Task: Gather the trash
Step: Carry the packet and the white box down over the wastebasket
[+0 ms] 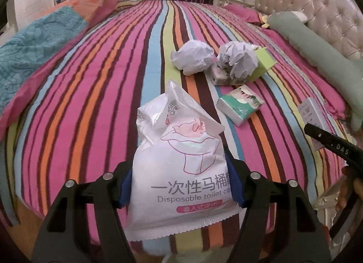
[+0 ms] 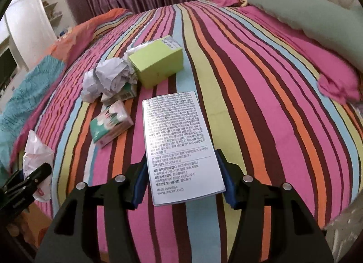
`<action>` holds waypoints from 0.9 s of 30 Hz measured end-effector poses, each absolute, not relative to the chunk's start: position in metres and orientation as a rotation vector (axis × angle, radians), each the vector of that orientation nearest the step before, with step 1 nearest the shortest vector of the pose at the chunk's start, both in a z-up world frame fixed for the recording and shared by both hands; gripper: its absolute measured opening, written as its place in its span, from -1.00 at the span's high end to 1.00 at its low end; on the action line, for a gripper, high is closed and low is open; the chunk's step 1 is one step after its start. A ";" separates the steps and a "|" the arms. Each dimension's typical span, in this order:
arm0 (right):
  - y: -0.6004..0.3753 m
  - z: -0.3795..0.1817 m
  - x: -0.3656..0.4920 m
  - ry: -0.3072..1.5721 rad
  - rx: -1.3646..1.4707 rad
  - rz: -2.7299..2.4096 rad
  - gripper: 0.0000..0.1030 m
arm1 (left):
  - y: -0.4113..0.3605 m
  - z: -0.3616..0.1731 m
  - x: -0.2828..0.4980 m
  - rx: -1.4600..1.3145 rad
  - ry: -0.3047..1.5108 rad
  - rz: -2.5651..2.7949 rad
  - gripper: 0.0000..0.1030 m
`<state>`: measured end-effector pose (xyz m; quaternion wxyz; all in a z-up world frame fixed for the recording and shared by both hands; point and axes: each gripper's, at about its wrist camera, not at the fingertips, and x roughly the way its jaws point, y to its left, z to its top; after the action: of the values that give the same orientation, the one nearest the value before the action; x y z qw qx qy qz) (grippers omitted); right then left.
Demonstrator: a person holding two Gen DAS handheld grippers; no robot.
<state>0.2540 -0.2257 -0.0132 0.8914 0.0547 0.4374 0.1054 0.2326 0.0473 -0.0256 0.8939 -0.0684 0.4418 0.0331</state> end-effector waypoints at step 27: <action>-0.217 -0.039 0.108 0.972 0.198 0.223 -0.01 | 0.024 -0.057 0.072 -0.126 0.982 -0.063 -0.28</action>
<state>0.1079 -0.2167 -0.0390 0.8736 0.0947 0.4652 0.1068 0.0724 0.0238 -0.0575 0.8796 -0.0603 0.4709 -0.0301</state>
